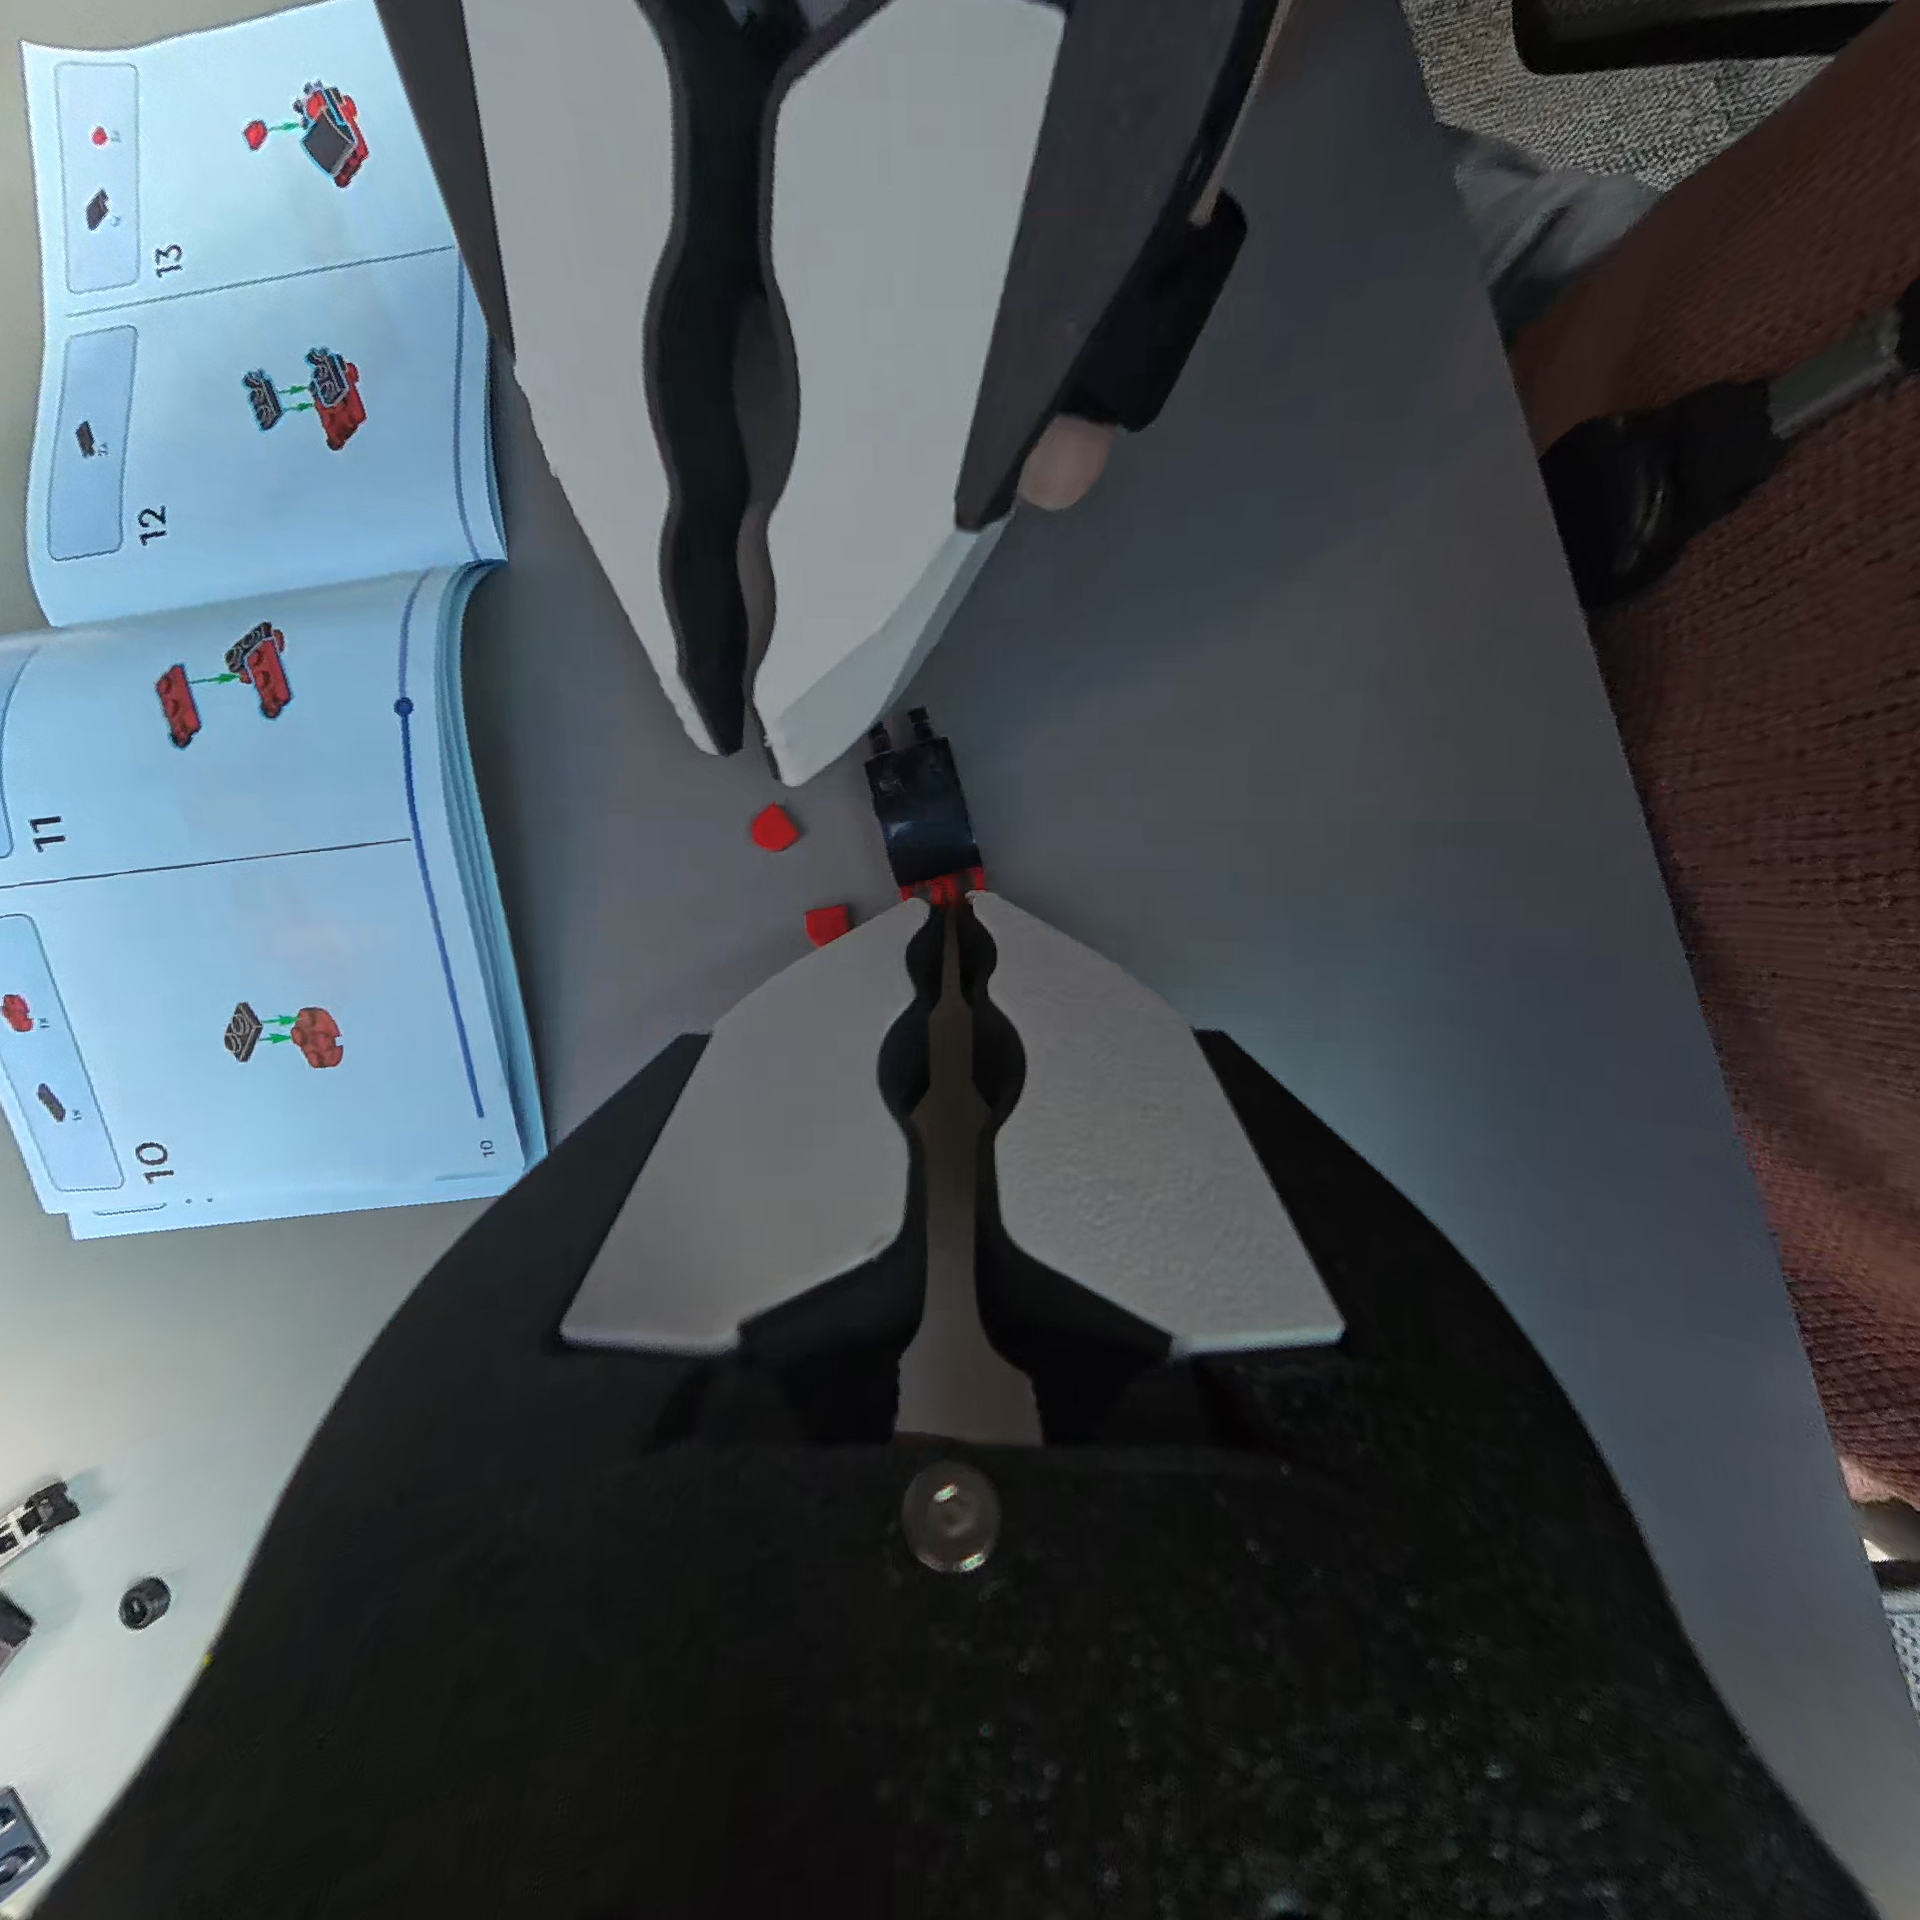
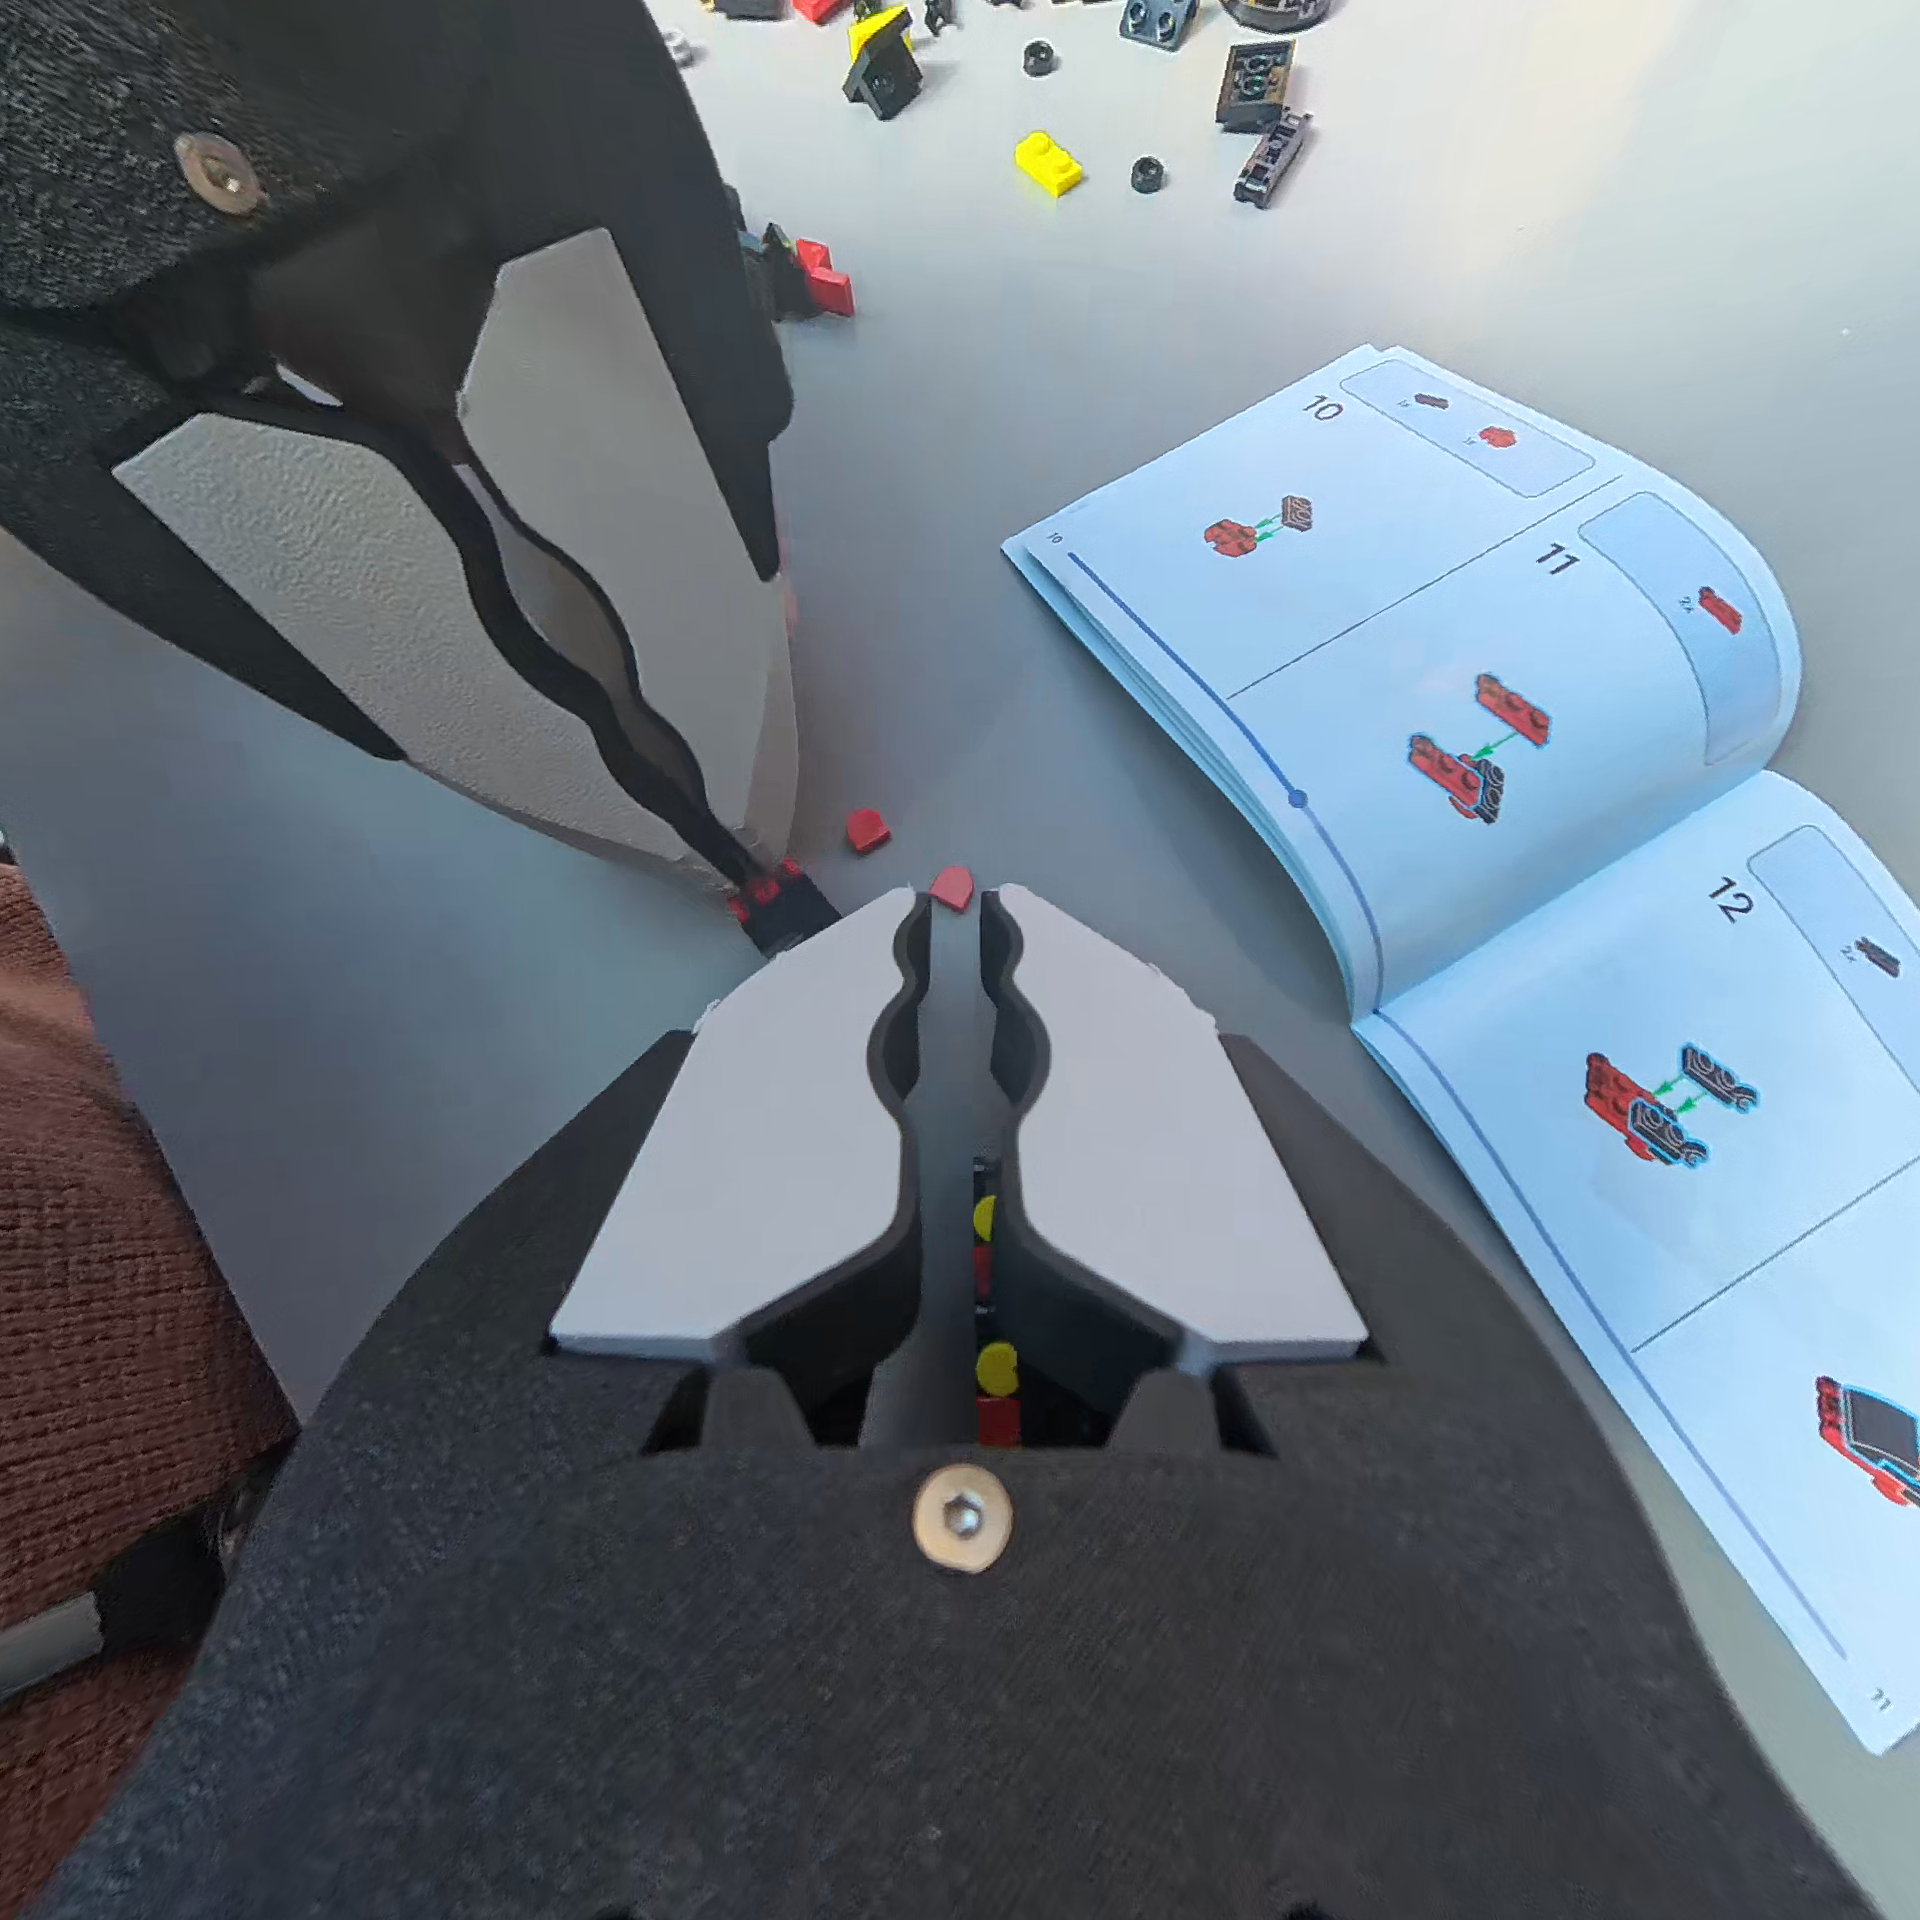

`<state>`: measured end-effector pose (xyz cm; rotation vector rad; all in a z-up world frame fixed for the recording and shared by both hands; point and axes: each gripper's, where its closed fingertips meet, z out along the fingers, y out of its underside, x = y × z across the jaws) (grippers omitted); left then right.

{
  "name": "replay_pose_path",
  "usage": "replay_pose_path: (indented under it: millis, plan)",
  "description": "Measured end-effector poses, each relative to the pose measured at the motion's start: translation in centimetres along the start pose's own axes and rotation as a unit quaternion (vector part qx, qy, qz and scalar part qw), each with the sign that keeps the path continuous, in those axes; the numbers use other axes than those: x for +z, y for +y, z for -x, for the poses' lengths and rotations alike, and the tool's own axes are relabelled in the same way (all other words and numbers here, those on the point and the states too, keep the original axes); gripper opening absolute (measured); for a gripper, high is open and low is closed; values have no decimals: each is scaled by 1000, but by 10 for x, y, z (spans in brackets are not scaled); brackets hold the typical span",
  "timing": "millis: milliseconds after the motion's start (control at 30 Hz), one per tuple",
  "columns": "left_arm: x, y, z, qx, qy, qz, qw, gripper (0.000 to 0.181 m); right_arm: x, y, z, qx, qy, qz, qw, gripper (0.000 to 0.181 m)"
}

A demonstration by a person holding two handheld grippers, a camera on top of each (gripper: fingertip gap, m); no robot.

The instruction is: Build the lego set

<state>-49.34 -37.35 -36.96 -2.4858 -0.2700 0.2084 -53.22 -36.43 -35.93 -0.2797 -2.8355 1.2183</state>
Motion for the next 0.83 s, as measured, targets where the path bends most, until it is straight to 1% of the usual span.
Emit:
replay_pose_path:
  millis: [33, 200, 300, 433, 467, 567, 667, 733, 833]
  plan:
    - [-2, -1, 1, -2, -9, -3, 1000, 2, 2, 1, -2, 0, 8, 5, 1000, 9]
    - [-13, 1, 6, -17, -29, -23, 999, 2, 9, 2, -2, 3, 14, 26, 1000, 9]
    - [-20, 3, 11, -19, -42, -34, 998, 2, 10, 1, 6, 18, -10, 39, 999, 15]
    - [-26, 3, 20, -24, -57, -58, 996, 3, 7, 1, 18, 27, -36, 59, 997, 15]
    - [-26, 3, 22, -21, -64, -61, 996, 3, 5, 0, 20, 25, -35, 58, 997, 15]
    - [-26, 4, 35, 3, -112, -59, 992, 4, 3, 3, 2, 2, 14, 68, 998, 11]
    - [-27, 4, 41, 35, -141, -62, 987, 4, 7, 7, -4, -6, 16, 106, 994, 11]
    - [-28, 4, 40, 34, -141, -66, 987, 4, 9, 4, 0, -14, 13, 119, 993, 11]
    - [-29, 4, 37, 28, -135, -75, 988, 4, 14, 9, 0, -15, 16, 155, 988, 10]
